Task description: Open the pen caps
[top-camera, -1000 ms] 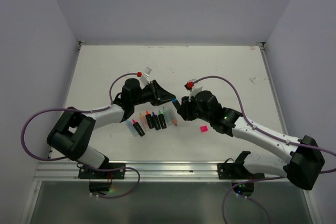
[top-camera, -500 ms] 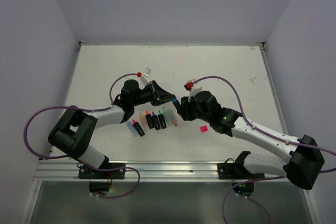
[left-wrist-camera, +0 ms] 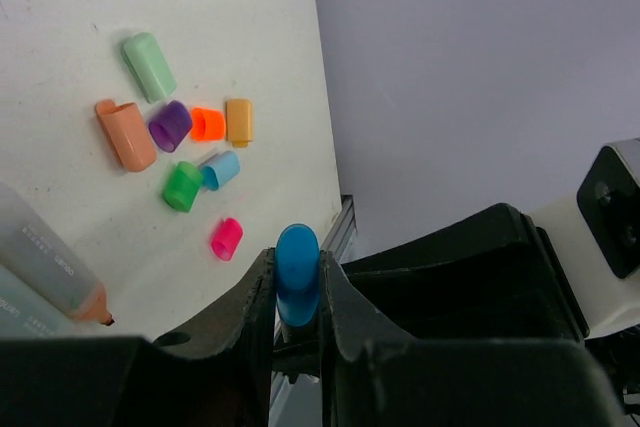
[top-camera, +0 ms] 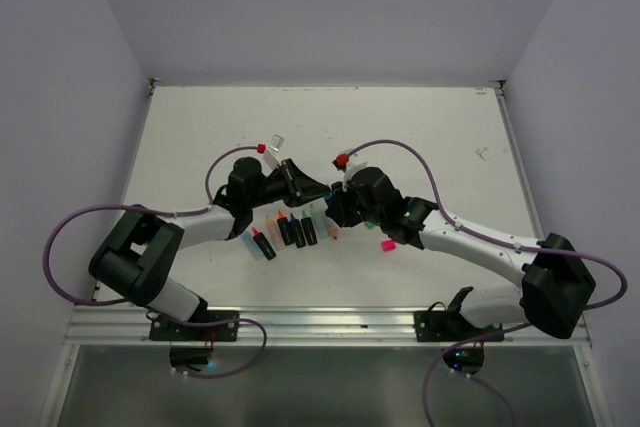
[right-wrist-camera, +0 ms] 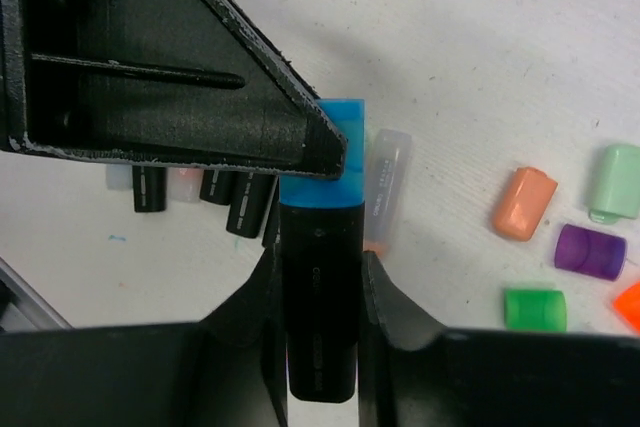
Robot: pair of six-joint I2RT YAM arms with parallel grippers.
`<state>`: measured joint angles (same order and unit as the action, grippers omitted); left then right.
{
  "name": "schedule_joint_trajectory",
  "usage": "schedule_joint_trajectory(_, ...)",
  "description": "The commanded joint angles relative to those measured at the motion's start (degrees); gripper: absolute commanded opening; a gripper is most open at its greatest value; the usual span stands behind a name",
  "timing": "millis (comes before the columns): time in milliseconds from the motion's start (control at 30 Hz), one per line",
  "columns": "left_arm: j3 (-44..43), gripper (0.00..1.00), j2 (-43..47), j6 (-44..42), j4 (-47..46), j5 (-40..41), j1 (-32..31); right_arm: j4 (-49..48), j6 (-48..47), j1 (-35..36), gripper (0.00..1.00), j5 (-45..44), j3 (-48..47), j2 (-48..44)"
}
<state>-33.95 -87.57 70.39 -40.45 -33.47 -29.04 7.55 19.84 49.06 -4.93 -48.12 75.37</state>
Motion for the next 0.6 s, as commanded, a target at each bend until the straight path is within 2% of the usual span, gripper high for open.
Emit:
schedule_joint_trajectory(0,-0.15,0.0,4.24,-0.16,-1.13,-1.25,-0.23,-3.85,0.82,-0.63,0.0,-1.4,-0.32,0.04)
schedule_joint_trajectory(133,-1.54,0.0,7.14,-4.02,-1.75,5.67,0.21,-5.43,1.87,-0.54,0.0,0.7,3.02,-1.11)
schedule_joint_trajectory(233,-6.02,0.0,7.5,-8.86,6.4,10.16,1.35,-6.32,3.62,-0.54,0.0,1.06,6.71,-1.98)
schedule_joint_trajectory(300,-6.65,0.0,7.76,-9.75,7.48,12.46,2.49,-6.5,4.94,-0.46,0.0,1.5,8.03,-2.6)
schedule_joint_trajectory(433,-8.13,0.0,7.59,-10.36,9.31,15.19,10.11,-5.09,6.18,1.74,0.0,0.45,11.54,-4.18)
schedule_joint_trajectory(567,-8.76,0.0,7.24,-10.1,9.95,13.17,16.63,-3.69,7.5,2.79,0.0,0.27,13.66,-7.69)
